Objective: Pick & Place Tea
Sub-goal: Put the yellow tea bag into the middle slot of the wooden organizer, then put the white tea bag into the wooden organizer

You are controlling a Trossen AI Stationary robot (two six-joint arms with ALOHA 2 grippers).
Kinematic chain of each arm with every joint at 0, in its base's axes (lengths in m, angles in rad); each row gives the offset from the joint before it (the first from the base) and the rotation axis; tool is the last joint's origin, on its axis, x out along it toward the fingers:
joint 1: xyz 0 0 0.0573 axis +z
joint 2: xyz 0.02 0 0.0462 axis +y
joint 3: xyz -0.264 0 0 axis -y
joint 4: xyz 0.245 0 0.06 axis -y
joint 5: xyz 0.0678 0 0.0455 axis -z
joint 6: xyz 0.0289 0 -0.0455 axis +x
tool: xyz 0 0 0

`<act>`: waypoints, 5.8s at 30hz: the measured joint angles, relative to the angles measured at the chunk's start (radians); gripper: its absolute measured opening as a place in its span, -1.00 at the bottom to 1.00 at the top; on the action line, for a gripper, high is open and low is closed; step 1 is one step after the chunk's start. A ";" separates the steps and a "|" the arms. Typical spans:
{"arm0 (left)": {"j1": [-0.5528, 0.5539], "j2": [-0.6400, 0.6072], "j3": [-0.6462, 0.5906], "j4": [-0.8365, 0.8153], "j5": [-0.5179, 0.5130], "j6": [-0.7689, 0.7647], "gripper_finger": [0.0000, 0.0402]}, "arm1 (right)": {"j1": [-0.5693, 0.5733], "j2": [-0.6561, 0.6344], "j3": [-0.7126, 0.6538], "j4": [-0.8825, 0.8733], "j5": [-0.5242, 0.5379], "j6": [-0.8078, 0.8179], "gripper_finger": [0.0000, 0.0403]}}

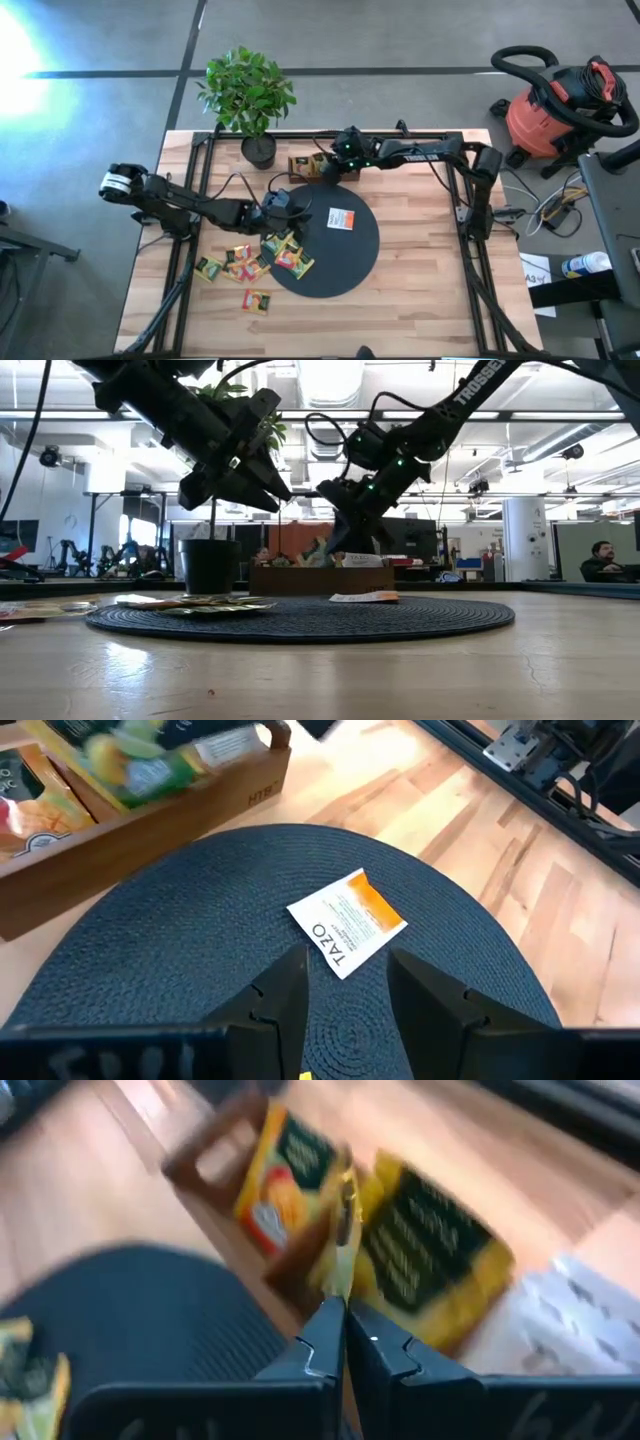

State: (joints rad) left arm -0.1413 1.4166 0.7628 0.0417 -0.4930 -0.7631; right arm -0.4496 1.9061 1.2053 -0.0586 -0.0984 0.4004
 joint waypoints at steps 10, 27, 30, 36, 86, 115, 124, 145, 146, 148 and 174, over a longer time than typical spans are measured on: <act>-0.008 0.000 0.000 -0.020 0.000 -0.031 -0.44 | 0.000 0.054 0.008 -0.023 -0.004 0.067 -0.96; -0.007 0.000 0.000 -0.026 -0.011 -0.018 -0.44 | 0.005 0.038 0.046 -0.147 0.072 -0.053 -0.80; -0.007 0.000 0.000 -0.029 -0.025 -0.018 -0.44 | 0.010 0.038 0.045 -0.146 0.067 -0.055 -0.70; -0.007 0.000 0.000 -0.031 -0.026 -0.018 -0.44 | 0.014 0.037 0.071 -0.190 0.064 -0.068 -0.48; 0.077 0.579 0.251 0.283 0.300 0.206 -0.44 | 0.216 -0.156 -0.377 0.025 -0.108 0.121 -0.44; 0.093 0.578 0.248 0.280 0.283 0.230 -0.44 | 0.222 -0.114 -0.375 0.095 -0.086 -0.019 -0.29; 0.093 0.578 0.247 0.279 0.286 0.240 -0.44 | 0.228 -0.095 -0.327 0.088 -0.133 -0.042 -0.29; 0.073 0.574 0.249 0.197 0.280 0.205 -0.44 | 0.209 -0.127 -0.233 -0.080 0.098 -0.159 -0.94; 0.069 0.574 0.249 0.185 0.278 0.199 -0.44 | 0.206 -0.140 -0.233 -0.093 0.111 -0.155 -0.94; 0.062 0.574 0.249 0.162 0.278 0.192 -0.44 | 0.196 -0.172 -0.236 -0.136 0.127 -0.124 -0.94; 0.226 0.199 0.245 0.387 0.459 0.021 -0.44 | 0.440 -0.966 -0.721 0.167 0.588 0.596 -0.95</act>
State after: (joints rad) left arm 0.0845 1.6159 1.0073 0.4285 -0.0336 -0.7421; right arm -0.0092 0.9403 0.4839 0.1088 0.4892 0.9960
